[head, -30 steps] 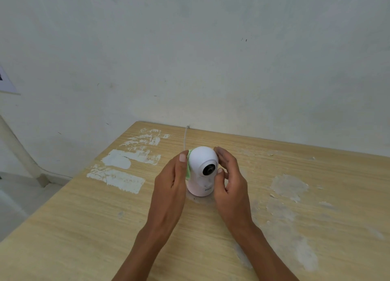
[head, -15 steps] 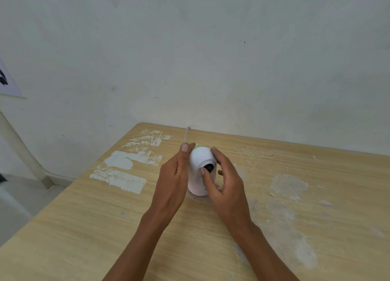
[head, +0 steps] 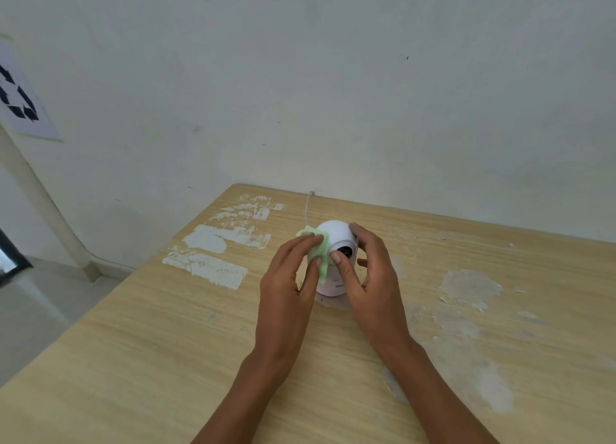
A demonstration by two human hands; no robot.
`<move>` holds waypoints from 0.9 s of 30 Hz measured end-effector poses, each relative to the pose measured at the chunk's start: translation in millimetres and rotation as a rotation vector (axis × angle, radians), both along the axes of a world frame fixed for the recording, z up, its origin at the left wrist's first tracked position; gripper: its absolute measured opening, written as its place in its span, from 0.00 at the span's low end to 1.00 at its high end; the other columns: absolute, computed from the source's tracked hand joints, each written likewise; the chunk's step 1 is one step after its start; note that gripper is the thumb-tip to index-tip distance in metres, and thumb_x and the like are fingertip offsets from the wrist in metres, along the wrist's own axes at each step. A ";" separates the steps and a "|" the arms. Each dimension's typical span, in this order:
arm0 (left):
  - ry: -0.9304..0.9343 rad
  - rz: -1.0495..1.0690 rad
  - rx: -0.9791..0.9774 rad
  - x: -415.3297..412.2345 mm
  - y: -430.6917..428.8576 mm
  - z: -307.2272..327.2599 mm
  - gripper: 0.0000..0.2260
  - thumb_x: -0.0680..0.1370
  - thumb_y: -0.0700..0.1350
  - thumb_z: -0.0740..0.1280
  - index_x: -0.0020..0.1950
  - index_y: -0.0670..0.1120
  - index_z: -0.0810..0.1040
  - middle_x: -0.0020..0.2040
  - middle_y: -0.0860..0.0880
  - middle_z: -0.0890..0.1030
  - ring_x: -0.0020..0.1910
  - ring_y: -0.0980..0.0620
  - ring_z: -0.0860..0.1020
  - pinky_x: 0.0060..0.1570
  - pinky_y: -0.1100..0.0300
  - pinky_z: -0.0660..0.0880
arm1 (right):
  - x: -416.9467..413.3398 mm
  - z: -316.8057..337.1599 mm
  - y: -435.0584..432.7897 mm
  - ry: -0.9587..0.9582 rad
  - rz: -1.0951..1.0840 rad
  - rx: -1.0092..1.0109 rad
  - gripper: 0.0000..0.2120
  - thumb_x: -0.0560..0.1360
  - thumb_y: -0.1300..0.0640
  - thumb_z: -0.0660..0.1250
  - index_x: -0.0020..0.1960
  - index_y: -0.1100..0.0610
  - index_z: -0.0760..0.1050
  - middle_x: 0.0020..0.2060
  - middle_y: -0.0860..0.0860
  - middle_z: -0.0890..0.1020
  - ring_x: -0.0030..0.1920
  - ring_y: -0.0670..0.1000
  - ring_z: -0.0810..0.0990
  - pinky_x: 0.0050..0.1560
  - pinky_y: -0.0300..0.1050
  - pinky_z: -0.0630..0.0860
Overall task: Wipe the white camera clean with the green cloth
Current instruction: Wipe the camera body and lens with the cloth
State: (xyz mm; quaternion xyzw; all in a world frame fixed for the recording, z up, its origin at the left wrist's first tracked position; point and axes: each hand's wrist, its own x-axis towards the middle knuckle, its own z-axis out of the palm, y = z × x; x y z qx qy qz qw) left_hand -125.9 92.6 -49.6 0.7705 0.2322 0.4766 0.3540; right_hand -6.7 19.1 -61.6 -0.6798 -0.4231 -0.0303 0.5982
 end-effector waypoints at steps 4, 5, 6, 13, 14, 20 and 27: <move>0.042 0.014 -0.109 -3.1 9.3 -8.7 0.09 0.81 0.38 0.71 0.57 0.51 0.81 0.54 0.58 0.83 0.56 0.60 0.82 0.57 0.59 0.80 | -0.3 -1.0 0.3 -0.009 0.002 0.001 0.22 0.81 0.51 0.67 0.73 0.48 0.68 0.69 0.41 0.75 0.69 0.43 0.74 0.65 0.50 0.77; 0.066 0.000 -0.149 -4.1 11.6 -11.0 0.07 0.81 0.38 0.71 0.54 0.50 0.81 0.52 0.57 0.84 0.54 0.59 0.83 0.56 0.56 0.81 | 0.0 -1.4 0.4 -0.008 0.002 0.000 0.22 0.81 0.51 0.67 0.73 0.48 0.68 0.69 0.41 0.75 0.69 0.43 0.74 0.65 0.50 0.77; 0.082 -0.014 -0.178 -4.9 13.3 -12.7 0.06 0.80 0.38 0.72 0.53 0.48 0.81 0.51 0.55 0.84 0.52 0.58 0.83 0.55 0.54 0.81 | 0.3 -1.8 0.3 -0.007 0.001 -0.001 0.22 0.81 0.50 0.67 0.73 0.48 0.68 0.69 0.41 0.75 0.70 0.44 0.74 0.65 0.50 0.77; -0.031 -0.062 -0.161 -0.1 14.7 -2.3 0.08 0.81 0.41 0.71 0.56 0.53 0.80 0.53 0.58 0.84 0.54 0.59 0.83 0.51 0.67 0.80 | 1.4 -2.2 -0.5 -0.004 -0.009 -0.005 0.22 0.81 0.48 0.67 0.73 0.47 0.68 0.68 0.40 0.75 0.68 0.43 0.75 0.64 0.47 0.78; -0.015 -0.068 -0.198 -0.1 16.4 -3.6 0.08 0.81 0.41 0.71 0.54 0.54 0.80 0.52 0.59 0.84 0.53 0.61 0.83 0.48 0.69 0.79 | 1.6 -2.3 -0.2 -0.004 -0.010 -0.005 0.22 0.81 0.48 0.67 0.72 0.47 0.68 0.68 0.40 0.75 0.68 0.42 0.75 0.64 0.47 0.78; 0.147 -0.105 -0.322 -8.3 27.7 -17.0 0.05 0.80 0.37 0.72 0.49 0.46 0.80 0.45 0.54 0.86 0.45 0.60 0.85 0.42 0.71 0.76 | 1.6 -3.8 1.8 0.002 0.000 -0.007 0.22 0.81 0.49 0.67 0.73 0.47 0.68 0.69 0.39 0.74 0.69 0.43 0.74 0.65 0.50 0.77; 0.035 -0.087 -0.286 -2.5 26.5 -8.9 0.08 0.81 0.39 0.71 0.55 0.52 0.79 0.50 0.59 0.85 0.52 0.64 0.83 0.47 0.72 0.78 | 1.7 -4.0 1.4 -0.002 -0.008 -0.006 0.22 0.81 0.49 0.67 0.73 0.47 0.68 0.69 0.40 0.75 0.69 0.43 0.74 0.65 0.49 0.78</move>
